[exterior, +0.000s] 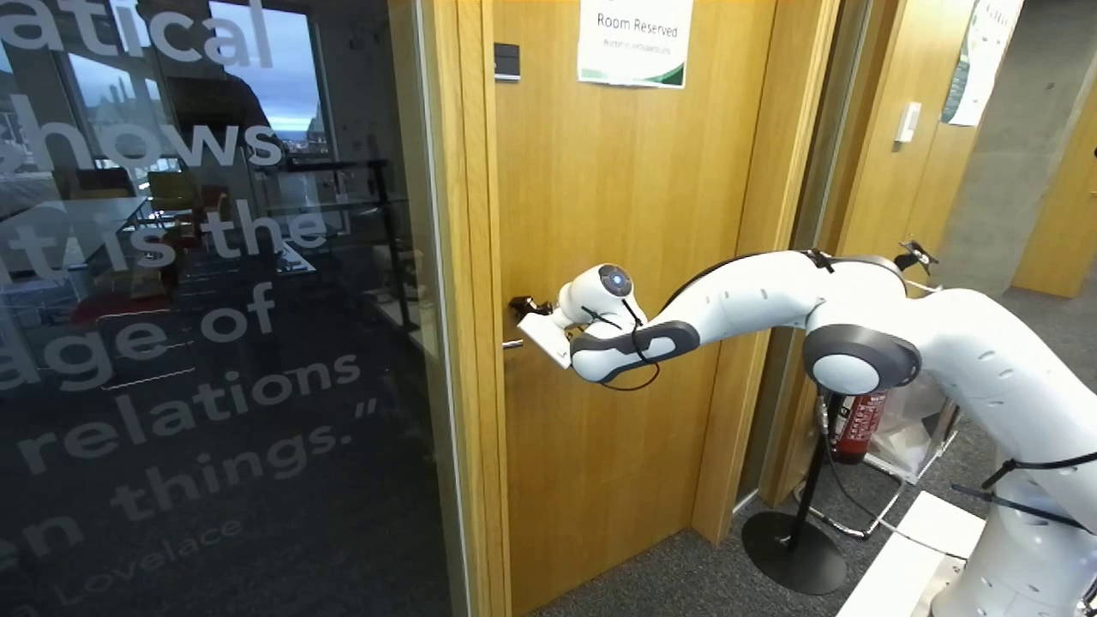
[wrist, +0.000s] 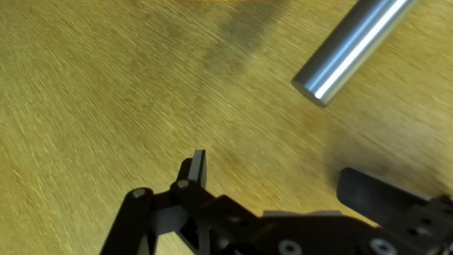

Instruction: Pull the handle down and open the door

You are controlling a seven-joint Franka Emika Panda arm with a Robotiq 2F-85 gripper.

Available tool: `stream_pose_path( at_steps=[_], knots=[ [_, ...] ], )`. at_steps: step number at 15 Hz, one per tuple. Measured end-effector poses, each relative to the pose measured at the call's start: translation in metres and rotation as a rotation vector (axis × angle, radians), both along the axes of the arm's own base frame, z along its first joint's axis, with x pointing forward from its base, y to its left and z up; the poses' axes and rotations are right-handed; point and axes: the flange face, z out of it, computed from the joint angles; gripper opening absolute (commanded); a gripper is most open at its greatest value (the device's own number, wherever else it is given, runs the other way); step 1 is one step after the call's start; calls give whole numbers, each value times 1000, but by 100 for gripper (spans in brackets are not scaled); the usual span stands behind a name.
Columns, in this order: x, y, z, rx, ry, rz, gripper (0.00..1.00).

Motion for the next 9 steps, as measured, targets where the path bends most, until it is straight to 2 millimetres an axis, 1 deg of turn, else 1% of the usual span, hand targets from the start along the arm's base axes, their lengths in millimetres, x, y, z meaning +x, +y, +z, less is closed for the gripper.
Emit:
stream_pose_path(
  at_steps=[2,4,9],
  knots=[
    [6,3,-6,-9,1,-5,100],
    [11,3,-10,-21,0,-13,100],
    [18,-11,-22,-37,5,-30,100]
  ],
)
